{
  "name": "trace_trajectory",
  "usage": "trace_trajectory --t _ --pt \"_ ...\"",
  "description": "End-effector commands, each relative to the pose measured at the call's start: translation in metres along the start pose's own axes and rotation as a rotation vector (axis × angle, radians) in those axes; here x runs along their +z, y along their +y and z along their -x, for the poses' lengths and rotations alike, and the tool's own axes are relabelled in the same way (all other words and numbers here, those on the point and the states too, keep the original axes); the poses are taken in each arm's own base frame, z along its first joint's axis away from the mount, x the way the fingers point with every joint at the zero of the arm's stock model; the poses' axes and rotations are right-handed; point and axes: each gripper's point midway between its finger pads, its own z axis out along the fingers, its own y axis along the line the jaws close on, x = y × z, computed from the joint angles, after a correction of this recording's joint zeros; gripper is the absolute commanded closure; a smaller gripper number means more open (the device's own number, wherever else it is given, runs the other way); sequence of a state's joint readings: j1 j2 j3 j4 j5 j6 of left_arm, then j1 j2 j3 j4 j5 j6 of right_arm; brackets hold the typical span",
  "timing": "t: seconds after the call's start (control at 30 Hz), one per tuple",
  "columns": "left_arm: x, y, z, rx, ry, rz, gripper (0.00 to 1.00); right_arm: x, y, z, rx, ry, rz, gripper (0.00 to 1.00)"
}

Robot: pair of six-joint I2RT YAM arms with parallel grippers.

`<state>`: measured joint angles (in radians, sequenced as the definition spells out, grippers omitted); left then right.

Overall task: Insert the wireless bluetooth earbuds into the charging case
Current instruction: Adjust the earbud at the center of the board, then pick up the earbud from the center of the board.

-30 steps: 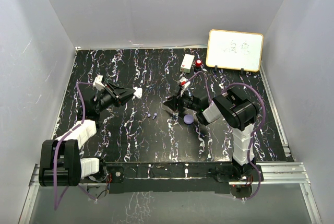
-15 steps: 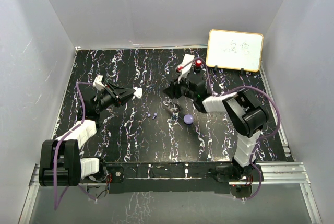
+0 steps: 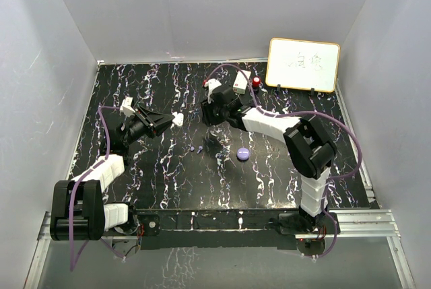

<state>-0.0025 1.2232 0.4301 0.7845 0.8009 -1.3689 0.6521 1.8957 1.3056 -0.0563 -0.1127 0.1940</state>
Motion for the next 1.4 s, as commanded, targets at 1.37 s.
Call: trace_trajectory --t 1.37 --pt "-0.002 -0.009 -0.003 0.025 0.009 -0.030 1.00 0.019 -0.012 -0.053 -0.118 0.290 -0.191 0.61"
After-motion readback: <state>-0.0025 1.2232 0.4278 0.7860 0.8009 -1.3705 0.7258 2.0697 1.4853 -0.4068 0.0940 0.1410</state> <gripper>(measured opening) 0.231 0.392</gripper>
